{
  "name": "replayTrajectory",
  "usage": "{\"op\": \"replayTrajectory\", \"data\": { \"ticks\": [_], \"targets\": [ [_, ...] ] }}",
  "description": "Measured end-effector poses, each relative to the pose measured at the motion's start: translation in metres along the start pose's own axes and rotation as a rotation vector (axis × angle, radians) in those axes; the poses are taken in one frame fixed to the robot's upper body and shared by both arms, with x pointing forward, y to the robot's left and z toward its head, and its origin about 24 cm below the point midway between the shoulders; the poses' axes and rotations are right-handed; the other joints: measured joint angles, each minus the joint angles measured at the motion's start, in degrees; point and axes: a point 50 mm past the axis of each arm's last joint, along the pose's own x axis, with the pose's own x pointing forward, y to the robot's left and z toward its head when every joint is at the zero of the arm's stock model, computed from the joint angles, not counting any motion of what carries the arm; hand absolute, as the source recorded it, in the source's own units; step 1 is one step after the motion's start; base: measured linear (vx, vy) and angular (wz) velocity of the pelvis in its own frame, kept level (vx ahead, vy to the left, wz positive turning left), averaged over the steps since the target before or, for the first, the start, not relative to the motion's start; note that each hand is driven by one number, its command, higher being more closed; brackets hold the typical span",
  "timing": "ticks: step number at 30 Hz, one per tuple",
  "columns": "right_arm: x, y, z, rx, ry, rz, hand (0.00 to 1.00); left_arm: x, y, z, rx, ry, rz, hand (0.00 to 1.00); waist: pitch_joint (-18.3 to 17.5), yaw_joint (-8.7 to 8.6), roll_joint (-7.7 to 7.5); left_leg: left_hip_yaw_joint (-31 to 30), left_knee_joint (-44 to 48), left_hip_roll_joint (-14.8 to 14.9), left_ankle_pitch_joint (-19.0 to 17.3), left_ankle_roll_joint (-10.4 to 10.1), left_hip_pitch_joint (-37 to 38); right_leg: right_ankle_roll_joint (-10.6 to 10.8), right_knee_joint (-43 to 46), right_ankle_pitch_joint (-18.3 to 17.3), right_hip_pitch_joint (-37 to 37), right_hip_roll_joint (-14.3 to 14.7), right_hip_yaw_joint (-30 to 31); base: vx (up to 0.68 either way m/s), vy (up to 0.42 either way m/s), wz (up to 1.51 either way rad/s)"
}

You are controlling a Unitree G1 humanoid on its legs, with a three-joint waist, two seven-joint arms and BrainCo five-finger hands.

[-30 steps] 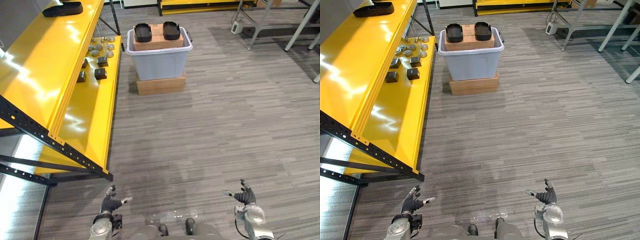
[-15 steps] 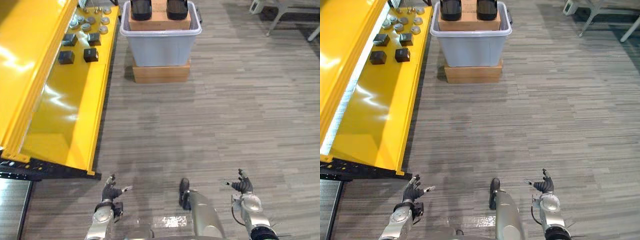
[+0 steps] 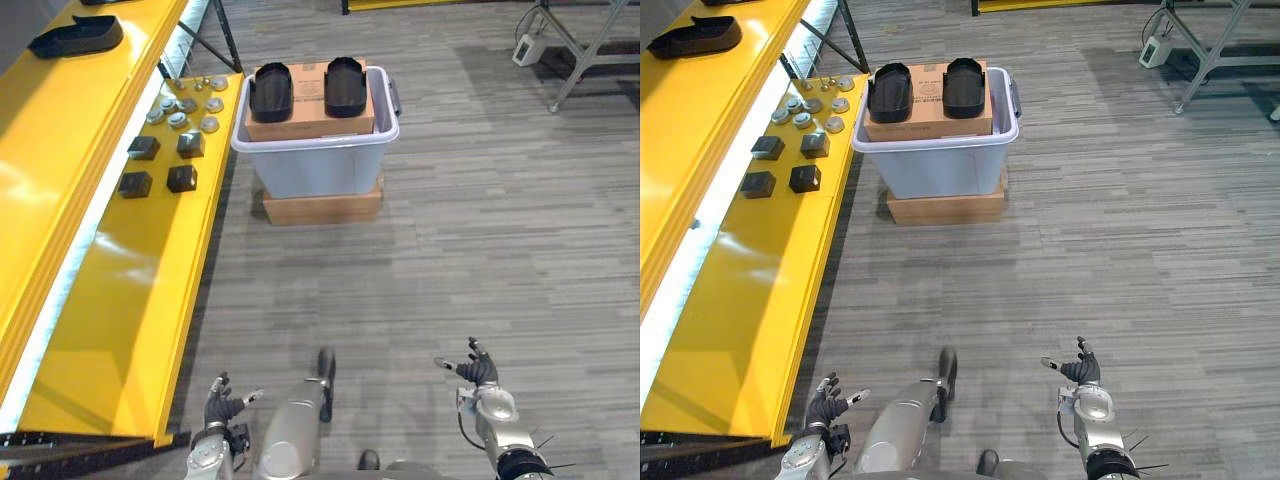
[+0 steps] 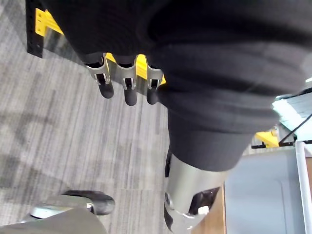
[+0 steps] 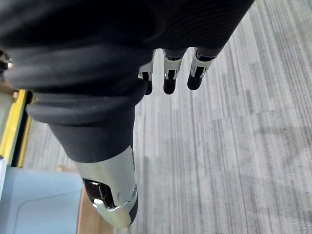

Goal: Walk over and take plastic housings, then place them on the shelf

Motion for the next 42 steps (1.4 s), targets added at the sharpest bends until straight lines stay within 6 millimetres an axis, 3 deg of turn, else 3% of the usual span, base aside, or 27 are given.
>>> {"op": "replayTrajectory", "data": {
  "ticks": [1, 3, 4, 5, 6, 8, 10, 12, 15, 17, 18, 19, 21, 22, 23, 24, 25, 26, 27, 29, 31, 32, 33, 34, 36, 39, 42],
  "targets": [
    [-0.001, 0.003, -0.002, 0.004, 0.006, 0.007, 0.0, -0.001, 0.003, -0.002, 0.001, 0.007, 0.007, 0.0, -0.1, 0.14, -1.16, 0.5, 1.1, -0.6, 3.0, 1.7, 0.0, 0.7, 0.2, -1.2, 0.8, -1.3, 0.0, 0.59, 0.175, -0.22],
    [-0.005, 0.004, -0.01, 0.009, 0.03, 0.009, 0.0, -0.002, 0.002, -0.007, -0.025, 0.026, 0.02, 0.0, -1.9, -0.18, -3.39, 2.9, 4.4, -2.9, 9.4, 6.9, -0.4, 4.6, 8.0, -3.6, -0.6, -4.7, 0.0, 0.7, 0.17, 0.04],
    [-0.007, 0.005, -0.015, 0.011, 0.044, 0.009, 0.0, -0.002, 0.002, -0.009, -0.028, 0.034, 0.021, 0.0, -2.0, -0.14, -3.95, 3.0, 5.5, -3.6, 9.6, 7.4, -0.1, 5.4, 12.1, -3.9, -1.7, -5.7, 0.0, 0.74, 0.173, 0.26],
    [-0.011, 0.005, -0.026, 0.031, 0.087, 0.001, 0.0, -0.001, 0.007, -0.008, -0.016, 0.036, 0.032, 0.0, -2.1, -0.31, -5.59, 2.8, 7.5, -5.9, 6.8, 8.8, 1.8, 6.9, 23.8, -3.1, -4.8, -7.6, 0.1, 0.85, 0.188, 0.5],
    [-0.016, 0.003, -0.038, 0.037, 0.124, -0.007, 0.0, 0.0, 0.01, -0.008, -0.005, 0.039, 0.036, 0.0, -2.0, -0.72, -6.12, 1.9, 9.0, -7.4, 3.8, 9.6, 4.8, 11.1, 39.2, 2.2, -9.9, -9.3, 1.1, 0.71, 0.153, 0.56],
    [-0.019, 0.005, -0.043, 0.037, 0.139, 0.0, 0.0, 0.001, 0.009, -0.007, -0.002, 0.042, 0.033, 0.0, -2.0, -1.12, -6.04, 0.7, 10.1, -8.7, -0.4, 10.2, 10.7, 10.5, 60.1, 3.9, -17.8, -11.5, 2.0, 0.74, 0.147, 0.43],
    [-0.022, 0.011, -0.043, 0.048, 0.13, 0.015, 0.0, 0.002, 0.005, -0.005, -0.003, 0.039, 0.023, 0.0, -1.9, -2.22, -5.5, -1.9, 8.2, -8.9, -3.1, 10.7, 18.1, 7.1, 67.9, 2.0, -23.6, -12.9, -0.7, 0.6, 0.111, 0.48],
    [-0.027, 0.018, -0.042, 0.064, 0.107, 0.033, 0.0, 0.005, 0.0, 0.002, -0.003, 0.016, 0.005, 0.0, -1.9, -3.55, -4.86, -5.5, 5.9, -8.1, -6.3, 10.9, 25.1, 4.0, 64.9, -0.2, -31.9, -12.6, -3.4, 0.54, 0.058, 0.62],
    [-0.033, 0.022, -0.049, 0.077, 0.124, 0.051, 0.0, 0.007, -0.005, 0.006, 0.008, 0.008, -0.015, 0.0, -2.2, -3.75, -4.83, -8.1, 5.2, -7.2, -9.7, 10.5, 30.3, 4.4, 50.4, -0.4, -38.2, -11.2, -4.9, 0.48, -0.037, 0.42],
    [-0.039, 0.02, -0.061, 0.073, 0.166, 0.046, 0.0, 0.008, -0.005, 0.007, 0.016, 0.006, -0.017, 0.0, -3.0, -4.44, -5.88, -11.4, 2.7, -7.1, -12.0, 9.1, 34.5, 6.0, 24.3, 5.7, -38.5, -8.9, -3.6, 0.56, -0.113, 0.66],
    [-0.039, 0.02, -0.062, 0.071, 0.173, 0.046, 0.0, 0.008, -0.004, 0.006, 0.02, 0.006, -0.014, 0.0, -3.3, -4.88, -6.4, -12.1, 2.0, -7.2, -12.4, 8.7, 35.5, 5.8, 19.5, 7.7, -38.6, -8.7, -2.9, 0.6, -0.18, 0.77],
    [-0.039, 0.02, -0.065, 0.068, 0.187, 0.046, 0.0, 0.007, -0.001, 0.003, 0.026, 0.019, -0.008, 0.0, -3.7, -5.14, -7.02, -13.7, 1.0, -7.0, -13.4, 7.3, 37.6, 5.0, 15.3, 11.0, -38.7, -8.0, -2.0, 0.62, -0.24, 0.89],
    [-0.043, 0.019, -0.073, 0.068, 0.222, 0.043, 0.0, 0.005, 0.001, -0.004, 0.028, 0.044, 0.0, 0.0, -5.4, -6.57, -6.43, -16.2, 4.5, -5.0, -15.2, 4.2, 38.5, -0.5, 15.2, 21.4, -36.8, -7.3, -2.9, 0.79, -0.316, 1.03],
    [-0.042, 0.018, -0.07, 0.067, 0.211, 0.04, 0.0, 0.004, -0.005, -0.006, 0.005, 0.053, -0.006, 0.0, -5.5, -6.49, -4.08, -15.1, 12.6, -3.3, -15.7, 1.9, 35.5, -1.8, 16.2, 20.0, -35.6, -5.5, -5.3, 0.67, -0.25, 0.57],
    [-0.04, 0.019, -0.066, 0.069, 0.196, 0.045, 0.0, 0.004, -0.007, -0.007, -0.009, 0.056, -0.005, 0.0, -5.4, -6.29, -3.31, -13.5, 18.8, -2.6, -14.8, 0.3, 33.0, -2.4, 15.7, 19.0, -34.4, -4.7, -5.8, 0.63, -0.216, 0.26],
    [-0.037, 0.023, -0.056, 0.083, 0.16, 0.054, 0.0, 0.001, -0.009, -0.012, -0.043, 0.073, 0.006, 0.0, -5.2, -6.04, -1.97, -10.3, 33.2, 0.1, -11.0, -4.4, 26.6, -3.2, 13.3, 17.9, -30.6, -2.6, -6.0, 0.47, -0.164, 0.06],
    [-0.036, 0.025, -0.052, 0.095, 0.145, 0.056, 0.0, 0.001, -0.011, -0.012, -0.048, 0.074, 0.004, 0.0, -5.2, -5.49, -1.6, -8.6, 38.7, 1.6, -11.3, -4.4, 24.5, -3.6, 12.1, 17.6, -28.4, -1.7, -5.9, 0.64, -0.208, -0.1],
    [-0.034, 0.029, -0.047, 0.119, 0.124, 0.061, 0.0, 0.001, -0.014, -0.012, -0.045, 0.073, -0.009, 0.0, -5.3, -4.35, -1.91, -6.0, 43.6, 4.4, -12.4, -2.8, 21.3, -4.3, 10.2, 17.0, -23.8, -0.5, -5.8, 0.49, -0.16, -0.15],
    [-0.034, 0.029, -0.044, 0.13, 0.113, 0.059, 0.0, 0.001, -0.017, -0.01, -0.045, 0.069, -0.019, 0.0, -5.3, -3.96, -2.22, -5.5, 42.3, 4.9, -12.8, -2.1, 20.5, -4.3, 9.7, 17.0, -22.3, -0.5, -5.7, 0.53, -0.163, -0.16],
    [-0.031, 0.027, -0.036, 0.161, 0.077, 0.045, 0.0, 0.001, -0.024, -0.008, -0.058, 0.057, -0.039, 0.0, -5.2, -3.35, -3.19, -5.1, 32.8, 5.1, -13.6, -1.9, 18.4, -4.2, 8.1, 16.9, -18.8, -1.5, -4.5, 0.35, -0.076, -0.22],
    [-0.028, 0.022, -0.032, 0.171, 0.06, 0.028, 0.0, 0.001, -0.026, -0.007, -0.058, 0.057, -0.046, 0.0, -5.3, -3.37, -3.03, -7.6, 21.9, 5.1, -13.0, -2.8, 17.6, -2.4, 8.0, 15.5, -18.1, -2.1, -3.4, 0.23, 0.004, -0.42],
    [-0.028, 0.018, -0.034, 0.177, 0.068, 0.01, 0.0, 0.001, -0.03, -0.007, -0.051, 0.056, -0.059, 0.0, -5.8, -3.36, -1.92, -9.5, 15.0, 5.4, -10.3, -3.7, 17.6, -1.7, 8.0, 13.6, -17.9, -1.7, -3.4, 0.23, 0.11, -0.49],
    [-0.029, 0.011, -0.037, 0.165, 0.077, -0.005, 0.0, 0.0, -0.036, -0.009, -0.05, 0.066, -0.075, 0.0, -5.8, -3.5, 0.51, -11.0, 11.7, 7.4, -5.5, -3.1, 17.5, -1.2, 8.6, 12.6, -17.7, 0.0, -3.3, 0.17, 0.15, -0.44],
    [-0.029, 0.007, -0.039, 0.165, 0.082, -0.016, 0.0, 0.0, -0.038, -0.009, -0.054, 0.07, -0.079, 0.0, -6.1, -3.69, 1.66, -11.4, 11.2, 8.0, -5.1, -3.8, 17.5, -1.0, 9.4, 12.0, -17.8, 0.5, -3.0, 0.16, 0.211, -0.27],
    [-0.041, 0.007, -0.06, 0.189, 0.154, -0.043, 0.0, 0.005, -0.035, -0.003, -0.04, 0.054, -0.075, 0.0, -6.6, -3.55, -0.81, -9.6, 8.9, 6.4, -4.8, -3.1, 19.6, 1.0, 11.6, 10.3, -18.3, -2.0, -1.3, 0.09, 0.163, -0.13],
    [-0.045, 0.015, -0.065, 0.205, 0.174, -0.037, 0.0, 0.007, -0.022, -0.003, -0.008, 0.057, -0.048, 0.0, -7.8, -3.43, -3.63, -6.0, 7.0, 5.3, -4.7, -2.3, 19.9, 2.2, 11.7, 10.2, -20.3, -3.6, 1.9, 0.05, 0.129, -0.45],
    [-0.046, 0.01, -0.067, 0.203, 0.18, -0.05, 0.0, 0.005, -0.017, -0.01, 0.001, 0.079, -0.035, 0.0, -8.0, -3.46, -3.92, -3.8, 6.5, 4.8, -5.1, -1.6, 21.0, 3.2, 10.3, 10.9, -19.8, -4.3, 4.0, 0.03, 0.129, -0.44]
  ]
}}
